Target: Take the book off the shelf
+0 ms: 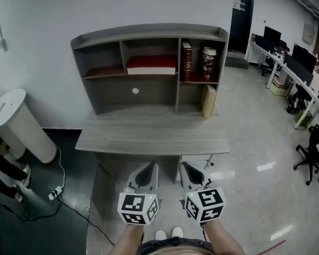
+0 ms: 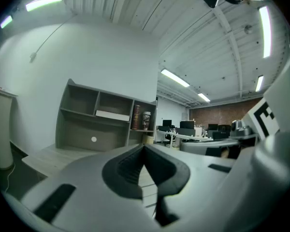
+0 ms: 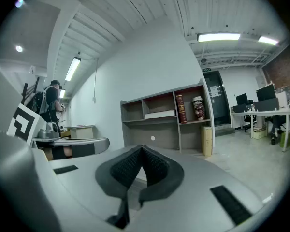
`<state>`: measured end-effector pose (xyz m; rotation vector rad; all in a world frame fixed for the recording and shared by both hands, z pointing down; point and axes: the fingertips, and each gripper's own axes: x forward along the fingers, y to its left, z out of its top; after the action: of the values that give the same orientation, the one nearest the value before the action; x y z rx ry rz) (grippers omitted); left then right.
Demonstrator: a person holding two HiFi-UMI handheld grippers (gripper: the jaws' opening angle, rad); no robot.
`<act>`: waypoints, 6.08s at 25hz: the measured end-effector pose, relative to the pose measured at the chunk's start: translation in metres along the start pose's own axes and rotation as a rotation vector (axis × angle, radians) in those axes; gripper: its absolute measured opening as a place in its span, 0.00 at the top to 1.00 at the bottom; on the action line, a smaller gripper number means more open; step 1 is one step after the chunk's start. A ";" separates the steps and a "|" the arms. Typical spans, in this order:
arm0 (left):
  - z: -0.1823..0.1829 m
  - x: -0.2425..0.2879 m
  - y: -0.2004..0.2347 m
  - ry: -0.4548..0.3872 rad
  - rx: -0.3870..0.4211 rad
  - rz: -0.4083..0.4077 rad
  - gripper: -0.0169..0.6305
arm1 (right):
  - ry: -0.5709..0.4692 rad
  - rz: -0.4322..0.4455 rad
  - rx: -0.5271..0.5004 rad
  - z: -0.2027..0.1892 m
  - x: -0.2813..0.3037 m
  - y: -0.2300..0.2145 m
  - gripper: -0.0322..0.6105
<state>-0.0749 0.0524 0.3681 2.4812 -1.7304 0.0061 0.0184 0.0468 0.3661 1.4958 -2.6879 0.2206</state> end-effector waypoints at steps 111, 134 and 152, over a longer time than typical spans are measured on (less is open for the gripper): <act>0.111 0.387 0.211 0.251 0.723 -0.010 0.84 | 0.078 -0.070 0.317 0.026 0.378 -0.098 0.94; 0.107 0.434 0.204 0.347 1.360 0.075 0.58 | 0.107 -0.073 0.374 0.014 0.392 -0.122 0.94; 0.104 0.462 0.203 0.370 1.503 0.108 0.55 | 0.137 -0.082 0.358 0.012 0.413 -0.130 0.94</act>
<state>-0.1101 -0.4592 0.3160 2.6279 -1.9248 2.3310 -0.0890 -0.3694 0.4161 1.6020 -2.5699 0.8048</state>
